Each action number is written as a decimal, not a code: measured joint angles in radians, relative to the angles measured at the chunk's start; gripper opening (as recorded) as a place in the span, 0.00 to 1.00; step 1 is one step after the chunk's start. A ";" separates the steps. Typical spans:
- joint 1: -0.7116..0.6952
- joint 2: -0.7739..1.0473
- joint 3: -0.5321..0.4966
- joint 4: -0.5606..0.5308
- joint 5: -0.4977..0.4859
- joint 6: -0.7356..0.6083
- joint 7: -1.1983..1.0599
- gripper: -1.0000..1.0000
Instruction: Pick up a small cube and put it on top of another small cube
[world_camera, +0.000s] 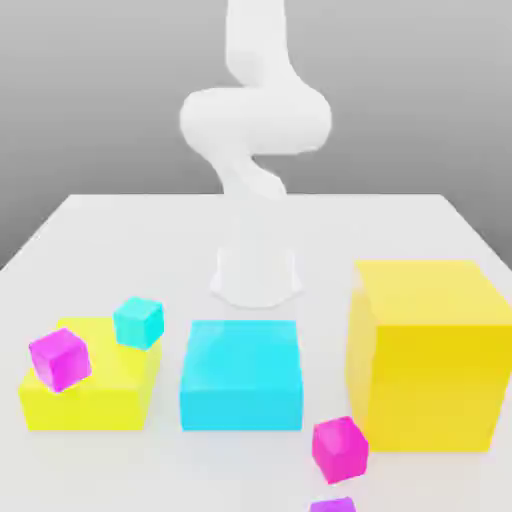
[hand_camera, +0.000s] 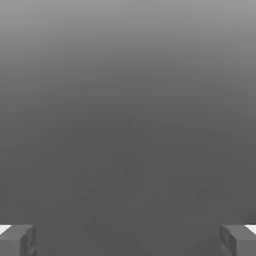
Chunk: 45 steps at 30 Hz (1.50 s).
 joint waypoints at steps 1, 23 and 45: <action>0.023 0.031 -0.018 0.002 0.009 0.007 -0.045 0.50; 0.330 0.662 -0.230 0.035 0.273 0.143 -1.019 0.50; 0.302 1.243 -0.134 0.072 0.193 0.410 -1.643 0.50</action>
